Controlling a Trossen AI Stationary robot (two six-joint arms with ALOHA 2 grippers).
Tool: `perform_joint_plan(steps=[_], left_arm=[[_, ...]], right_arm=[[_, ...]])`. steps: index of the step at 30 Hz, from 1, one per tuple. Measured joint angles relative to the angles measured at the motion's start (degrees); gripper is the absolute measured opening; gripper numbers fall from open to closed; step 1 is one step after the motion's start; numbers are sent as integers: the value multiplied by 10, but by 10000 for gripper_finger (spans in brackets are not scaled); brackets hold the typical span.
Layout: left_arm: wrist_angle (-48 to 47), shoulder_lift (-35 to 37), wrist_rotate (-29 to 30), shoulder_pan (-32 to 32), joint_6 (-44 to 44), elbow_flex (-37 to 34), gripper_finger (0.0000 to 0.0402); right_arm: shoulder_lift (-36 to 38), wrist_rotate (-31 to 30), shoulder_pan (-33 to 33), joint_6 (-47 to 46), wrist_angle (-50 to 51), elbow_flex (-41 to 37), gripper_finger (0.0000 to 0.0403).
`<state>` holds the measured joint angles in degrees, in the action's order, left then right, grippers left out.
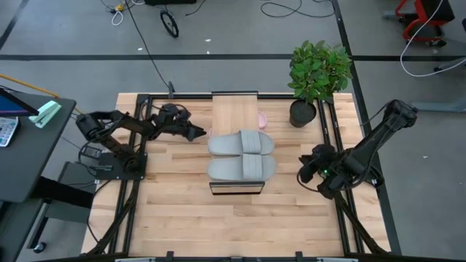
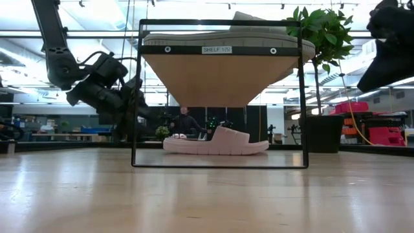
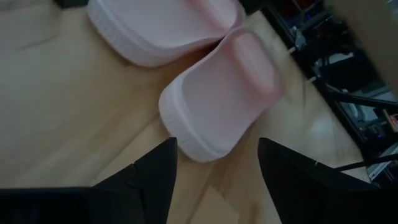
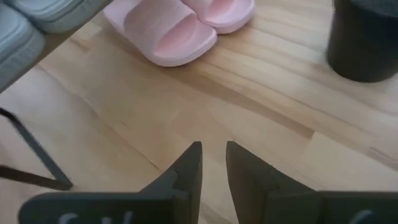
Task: Pick and place slides into the shelf
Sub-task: Put the bottom pink slipper on the shelf
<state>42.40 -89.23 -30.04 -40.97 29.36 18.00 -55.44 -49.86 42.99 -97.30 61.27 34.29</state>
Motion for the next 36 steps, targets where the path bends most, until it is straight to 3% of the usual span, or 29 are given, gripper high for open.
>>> perform_joint_plan(steps=[7,17,36], left_arm=[[75,-60,-12,1,28,0,228],[165,-120,-13,1,76,2,235],[90,-122,1,6,71,18,261]], right_arm=[[0,-51,50,-30,-35,-47,59],[0,-52,79,-80,-100,-106,52],[0,-58,78,-75,-122,-109,58]])
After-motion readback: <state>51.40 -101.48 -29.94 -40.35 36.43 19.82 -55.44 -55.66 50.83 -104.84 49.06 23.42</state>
